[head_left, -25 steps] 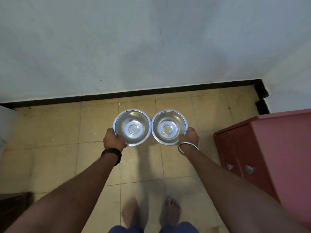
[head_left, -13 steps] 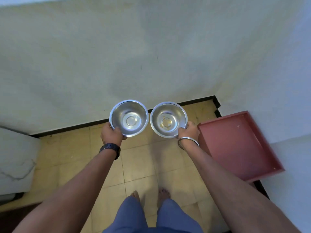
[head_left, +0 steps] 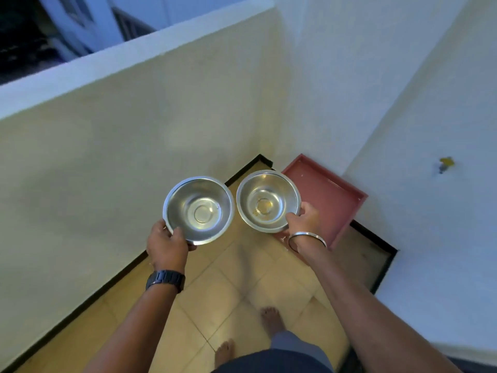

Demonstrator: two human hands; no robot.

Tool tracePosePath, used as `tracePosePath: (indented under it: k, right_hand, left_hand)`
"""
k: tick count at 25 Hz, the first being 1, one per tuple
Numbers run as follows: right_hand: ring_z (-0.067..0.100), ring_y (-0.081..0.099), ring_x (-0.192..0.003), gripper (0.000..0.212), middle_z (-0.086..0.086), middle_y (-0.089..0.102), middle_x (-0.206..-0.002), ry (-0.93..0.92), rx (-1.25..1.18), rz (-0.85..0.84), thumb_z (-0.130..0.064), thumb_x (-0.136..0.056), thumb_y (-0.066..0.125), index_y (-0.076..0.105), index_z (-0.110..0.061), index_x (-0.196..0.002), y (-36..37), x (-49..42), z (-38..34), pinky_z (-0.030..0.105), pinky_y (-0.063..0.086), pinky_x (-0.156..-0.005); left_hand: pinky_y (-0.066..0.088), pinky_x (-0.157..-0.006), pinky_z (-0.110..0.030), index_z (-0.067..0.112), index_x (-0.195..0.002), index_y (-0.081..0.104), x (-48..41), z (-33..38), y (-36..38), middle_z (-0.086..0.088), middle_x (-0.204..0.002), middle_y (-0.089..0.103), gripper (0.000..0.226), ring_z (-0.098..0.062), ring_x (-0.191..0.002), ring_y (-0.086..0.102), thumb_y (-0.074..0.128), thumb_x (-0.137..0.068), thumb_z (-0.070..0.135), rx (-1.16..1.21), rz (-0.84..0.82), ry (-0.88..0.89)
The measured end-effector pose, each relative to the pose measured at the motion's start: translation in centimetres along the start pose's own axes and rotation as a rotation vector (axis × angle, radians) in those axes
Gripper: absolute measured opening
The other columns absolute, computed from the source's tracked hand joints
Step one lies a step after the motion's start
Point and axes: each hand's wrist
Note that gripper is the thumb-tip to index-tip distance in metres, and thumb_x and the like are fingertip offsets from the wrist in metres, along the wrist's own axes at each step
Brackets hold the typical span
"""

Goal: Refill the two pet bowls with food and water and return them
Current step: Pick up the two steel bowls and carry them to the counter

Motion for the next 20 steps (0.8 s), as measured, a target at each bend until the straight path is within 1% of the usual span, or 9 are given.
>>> tracePosePath:
  k: [2, 3, 5, 6, 8, 12, 13, 17, 20]
  right_hand:
    - [0.030, 0.068, -0.056, 0.014, 0.012, 0.070, -0.079, 0.067, -0.071, 0.112, -0.004, -0.077, 0.066, 0.069, -0.011, -0.089, -2.6, 2.1, 1.7, 0.029, 0.054, -0.042]
    - [0.031, 0.072, -0.060, 0.018, 0.014, 0.073, -0.082, 0.106, -0.096, 0.171, -0.006, -0.076, 0.066, 0.071, -0.015, -0.091, -4.0, 3.3, 2.6, 0.036, 0.061, -0.049]
    - [0.025, 0.073, -0.056, 0.021, 0.009, 0.075, -0.081, 0.170, -0.167, 0.258, -0.008, -0.075, 0.066, 0.071, -0.023, -0.090, -7.0, 5.8, 4.6, 0.048, 0.066, -0.060]
    - [0.019, 0.072, -0.049, 0.022, 0.003, 0.074, -0.077, 0.199, -0.233, 0.302, -0.008, -0.074, 0.065, 0.070, -0.025, -0.088, -8.5, 7.0, 5.7, 0.051, 0.067, -0.059]
    - [0.014, 0.072, -0.043, 0.024, -0.005, 0.072, -0.072, 0.261, -0.342, 0.421, -0.008, -0.072, 0.065, 0.069, -0.028, -0.085, -12.0, 9.9, 8.4, 0.050, 0.067, -0.050]
    - [0.014, 0.069, -0.040, 0.028, 0.009, 0.070, -0.082, 0.369, -0.494, 0.668, 0.000, -0.076, 0.066, 0.070, -0.026, -0.086, -18.3, 16.3, 13.7, 0.036, 0.063, -0.045]
    - [0.014, 0.068, -0.039, 0.029, 0.009, 0.069, -0.079, 0.394, -0.520, 0.728, 0.002, -0.078, 0.066, 0.071, -0.025, -0.087, -20.0, 18.1, 15.2, 0.036, 0.062, -0.044]
    - [0.015, 0.069, -0.040, 0.031, 0.005, 0.067, -0.078, 0.466, -0.615, 0.906, 0.005, -0.083, 0.070, 0.068, -0.026, -0.084, -25.7, 24.6, 19.7, 0.055, 0.067, -0.054]
    - [0.025, 0.076, -0.053, 0.027, 0.017, 0.073, -0.086, 0.517, -0.697, 1.048, 0.003, -0.083, 0.076, 0.069, -0.022, -0.090, -29.9, 29.6, 23.3, 0.044, 0.068, -0.053]
  left_hand:
    - [0.062, -0.050, -0.039, 0.014, -0.106, 0.068, 0.6, 1.0, 0.3, -0.006, -0.073, 0.075, 0.022, -0.023, -0.046, 0.074, 0.056, -0.089, 0.006, -0.012, -0.108, 0.056]
    - [0.062, -0.050, -0.038, 0.014, -0.105, 0.068, 1.1, 1.6, 0.5, -0.007, -0.075, 0.075, 0.022, -0.023, -0.047, 0.074, 0.057, -0.088, 0.006, -0.013, -0.168, 0.082]
    - [0.063, -0.051, -0.040, 0.020, -0.102, 0.069, 2.4, 2.5, 1.4, -0.007, -0.080, 0.076, 0.023, -0.025, -0.049, 0.075, 0.058, -0.088, 0.006, -0.011, -0.285, 0.126]
    - [0.064, -0.051, -0.040, 0.024, -0.100, 0.070, 3.3, 2.9, 1.9, -0.006, -0.081, 0.077, 0.025, -0.025, -0.050, 0.075, 0.058, -0.088, 0.005, -0.012, -0.344, 0.147]
    - [0.064, -0.052, -0.040, 0.029, -0.096, 0.070, 5.6, 3.4, 3.6, -0.001, -0.079, 0.078, 0.029, -0.024, -0.050, 0.074, 0.059, -0.088, 0.003, -0.022, -0.470, 0.187]
    - [0.065, -0.050, -0.038, 0.028, -0.096, 0.071, 11.8, 3.8, 7.4, 0.004, -0.080, 0.078, 0.029, -0.017, -0.050, 0.074, 0.062, -0.090, 0.000, -0.056, -0.695, 0.245]
    - [0.064, -0.049, -0.036, 0.026, -0.099, 0.071, 14.0, 3.8, 8.6, 0.001, -0.082, 0.079, 0.029, -0.016, -0.050, 0.073, 0.062, -0.091, 0.000, -0.059, -0.755, 0.259]
    - [0.064, -0.051, -0.038, 0.027, -0.105, 0.072, 22.7, 3.4, 12.1, -0.001, -0.085, 0.079, 0.033, -0.015, -0.048, 0.071, 0.062, -0.092, -0.002, -0.097, -0.966, 0.329]
    - [0.063, -0.048, -0.036, 0.035, -0.096, 0.071, 30.1, 2.9, 13.9, 0.007, -0.082, 0.080, 0.036, -0.017, -0.048, 0.073, 0.064, -0.091, 0.000, -0.144, -1.103, 0.384]
Point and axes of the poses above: each hand's wrist, its own x-axis away from the middle knuckle, its own y-axis out of the palm, z = x × y
